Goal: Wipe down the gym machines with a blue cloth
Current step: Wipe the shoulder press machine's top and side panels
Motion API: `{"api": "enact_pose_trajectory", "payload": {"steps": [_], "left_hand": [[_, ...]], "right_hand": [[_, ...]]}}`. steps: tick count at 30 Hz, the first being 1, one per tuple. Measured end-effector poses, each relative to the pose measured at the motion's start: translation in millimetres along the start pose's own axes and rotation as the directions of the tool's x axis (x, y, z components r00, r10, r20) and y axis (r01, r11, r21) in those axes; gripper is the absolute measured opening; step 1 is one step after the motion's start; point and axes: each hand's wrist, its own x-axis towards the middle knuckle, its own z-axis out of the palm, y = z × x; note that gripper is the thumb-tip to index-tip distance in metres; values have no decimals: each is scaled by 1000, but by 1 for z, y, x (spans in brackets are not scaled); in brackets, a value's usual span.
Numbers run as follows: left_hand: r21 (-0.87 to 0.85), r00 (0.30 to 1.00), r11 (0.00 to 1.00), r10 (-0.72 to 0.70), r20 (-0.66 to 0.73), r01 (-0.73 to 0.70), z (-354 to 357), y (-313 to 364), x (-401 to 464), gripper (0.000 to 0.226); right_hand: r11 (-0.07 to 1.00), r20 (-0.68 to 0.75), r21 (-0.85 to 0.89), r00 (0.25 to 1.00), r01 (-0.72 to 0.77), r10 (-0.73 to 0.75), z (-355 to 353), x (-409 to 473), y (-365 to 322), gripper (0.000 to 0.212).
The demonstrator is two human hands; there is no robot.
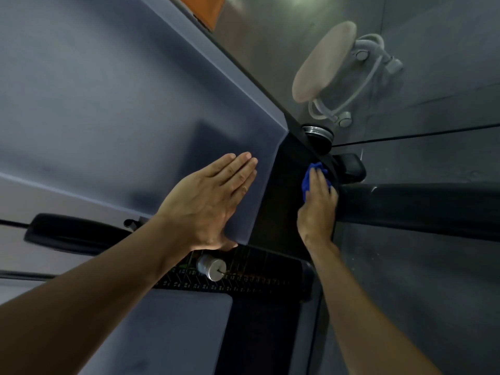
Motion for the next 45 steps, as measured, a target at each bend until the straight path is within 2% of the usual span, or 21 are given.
{"api": "enact_pose_trajectory", "payload": {"steps": [1,2,6,13,15,18,21,27,30,33,35,40,42,45], "left_hand": [[-7,1000,1000,-1,-2,1,0,0,0,120],[-11,1000,1000,-2,-7,2,0,0,0,120],[1,1000,1000,-14,-2,14,0,0,1,119],[-10,999,1000,-25,-30,25,2,4,3,122],[0,998,999,-32,-58,32,4,7,5,123],[57,997,998,-35,-68,39,3,12,8,126],[88,999,995,-40,-32,43,1,22,11,127],[79,998,995,-51,-40,54,8,26,14,126],[92,998,994,-60,-37,63,6,24,14,124],[93,998,994,-54,-44,58,3,25,15,124],[98,998,994,-48,-38,51,2,25,13,125],[84,998,995,-44,-46,48,4,25,14,125],[90,997,994,-55,-47,59,4,24,13,123],[83,998,995,-53,-44,57,2,22,13,123]], "right_hand": [[999,-4,31,999,-43,43,0,3,-4,69],[998,-21,65,999,-25,26,-2,4,-15,63],[943,-88,132,951,305,-295,-1,-9,-63,61],[902,14,197,919,384,-395,-11,-144,-45,70],[894,-15,227,919,387,-394,-11,-138,-49,66],[905,-123,188,923,382,-364,-3,-56,-61,59],[946,-110,129,952,298,-285,-3,0,-58,61],[944,-27,132,953,302,-301,-4,-142,-31,84],[933,-90,133,942,334,-324,4,-87,-34,71],[965,-120,58,962,255,-247,4,-1,-35,65],[978,-80,48,977,203,-199,2,-4,-27,66],[987,-18,11,986,163,-163,2,-138,5,85],[989,-1,48,990,138,-138,6,-115,2,85],[997,-18,27,997,70,-69,7,-20,-6,74]]}}
